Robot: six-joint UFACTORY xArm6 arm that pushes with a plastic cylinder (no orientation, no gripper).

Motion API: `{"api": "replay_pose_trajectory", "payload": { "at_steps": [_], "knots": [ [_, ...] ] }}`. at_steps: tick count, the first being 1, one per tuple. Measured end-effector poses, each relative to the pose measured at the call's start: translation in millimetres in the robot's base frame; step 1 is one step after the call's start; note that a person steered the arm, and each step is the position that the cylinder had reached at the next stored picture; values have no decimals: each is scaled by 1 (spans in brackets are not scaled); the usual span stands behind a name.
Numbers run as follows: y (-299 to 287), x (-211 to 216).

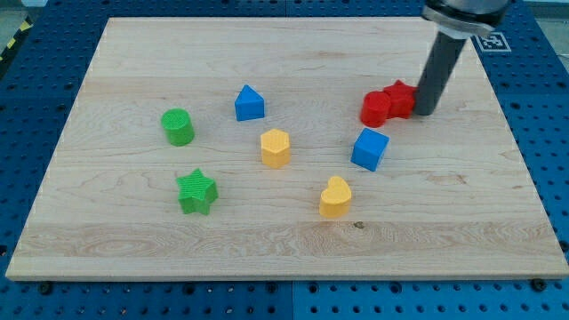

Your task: Separate the red blocks from each other

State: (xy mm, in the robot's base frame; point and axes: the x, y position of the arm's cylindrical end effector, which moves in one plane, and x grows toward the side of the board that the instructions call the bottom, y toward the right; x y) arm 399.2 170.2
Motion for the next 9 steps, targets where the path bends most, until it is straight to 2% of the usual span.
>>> {"api": "replay_pose_trajectory", "payload": {
  "at_steps": [1,3,6,9],
  "knots": [
    [-28,0],
    [-5,24],
    [-93,18],
    [-118,-1]
  ]
}}
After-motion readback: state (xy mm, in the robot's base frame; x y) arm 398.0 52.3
